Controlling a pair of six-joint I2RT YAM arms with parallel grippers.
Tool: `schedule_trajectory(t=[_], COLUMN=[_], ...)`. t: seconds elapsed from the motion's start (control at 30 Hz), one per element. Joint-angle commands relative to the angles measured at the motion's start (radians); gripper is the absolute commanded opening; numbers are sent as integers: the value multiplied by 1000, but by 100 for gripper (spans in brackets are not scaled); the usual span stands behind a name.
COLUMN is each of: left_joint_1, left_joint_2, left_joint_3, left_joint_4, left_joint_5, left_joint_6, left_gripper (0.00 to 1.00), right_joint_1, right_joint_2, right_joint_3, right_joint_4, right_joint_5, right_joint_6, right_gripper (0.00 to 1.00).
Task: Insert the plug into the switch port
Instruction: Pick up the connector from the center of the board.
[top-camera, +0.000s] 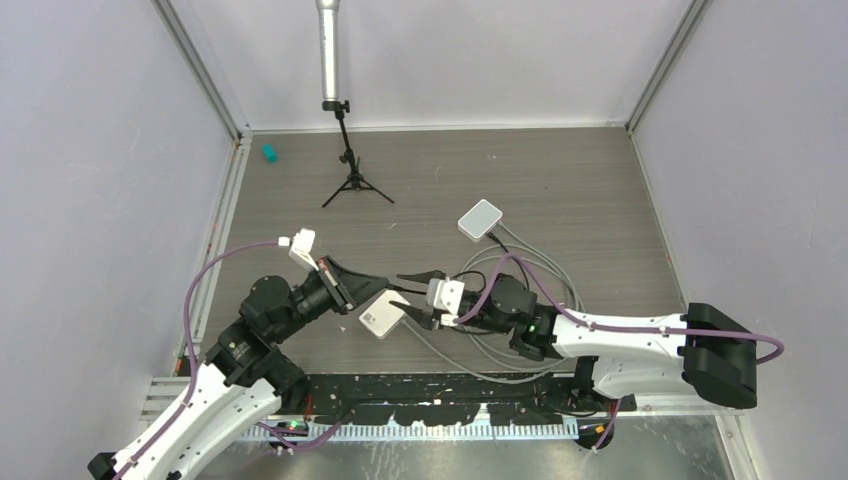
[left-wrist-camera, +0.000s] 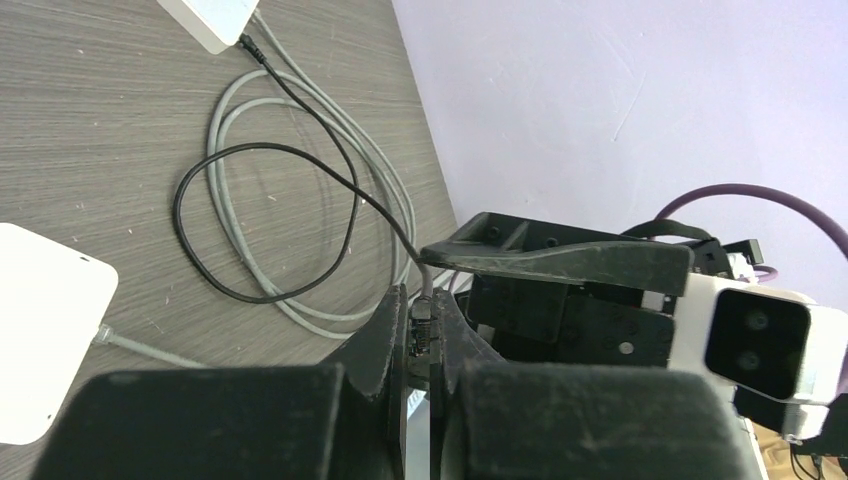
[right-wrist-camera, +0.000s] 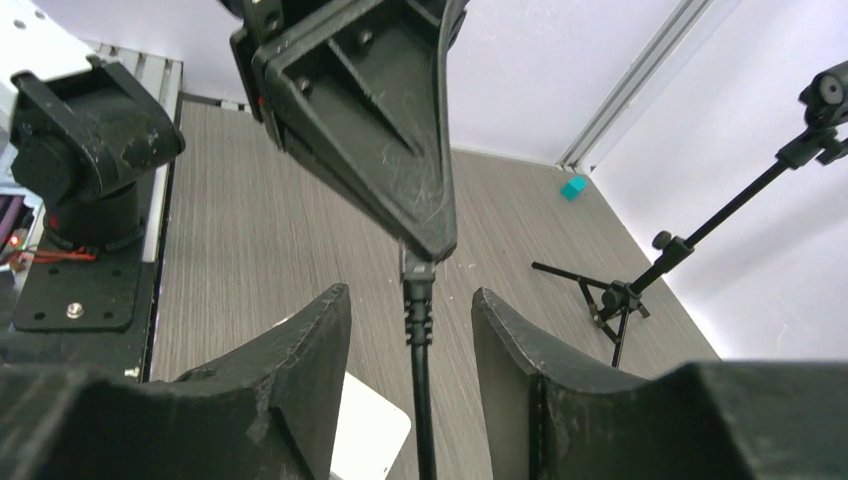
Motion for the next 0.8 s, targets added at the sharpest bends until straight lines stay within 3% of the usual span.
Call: schedule_trajectory(t=[0.0,0.47,0.53,0.57,0.7,0.73,0.77], left_joint_1=[3,3,4,4,4,3,3], left_joint_2=[-5,-19,-21,-21,-15,-18,-21], left_joint_3=[14,11,10,9,35,53,70], left_joint_4=[62,60,65,65,36,17,1], left_joint_5=[35,47,52,53,65,65,68], left_joint_6=[24,30,33,36,136,181,225], left_gripper=[0,0,4,9,71,91,99], right_joint_1=[2,2,1,1,0,1,1], right_joint_2=[-22,-15,-17,-22,-60,-75,-90], right_joint_3=[-16,4,13,19,70,76,80], right_joint_4=[35,-25,-53,-73,-217,-241,-265], right_joint_5=[-5,14,17,19,51,71,91], right_joint_6=[-10,-13,-12,-8,27,34,51], right_gripper=[54,18,2,1,0,0,0])
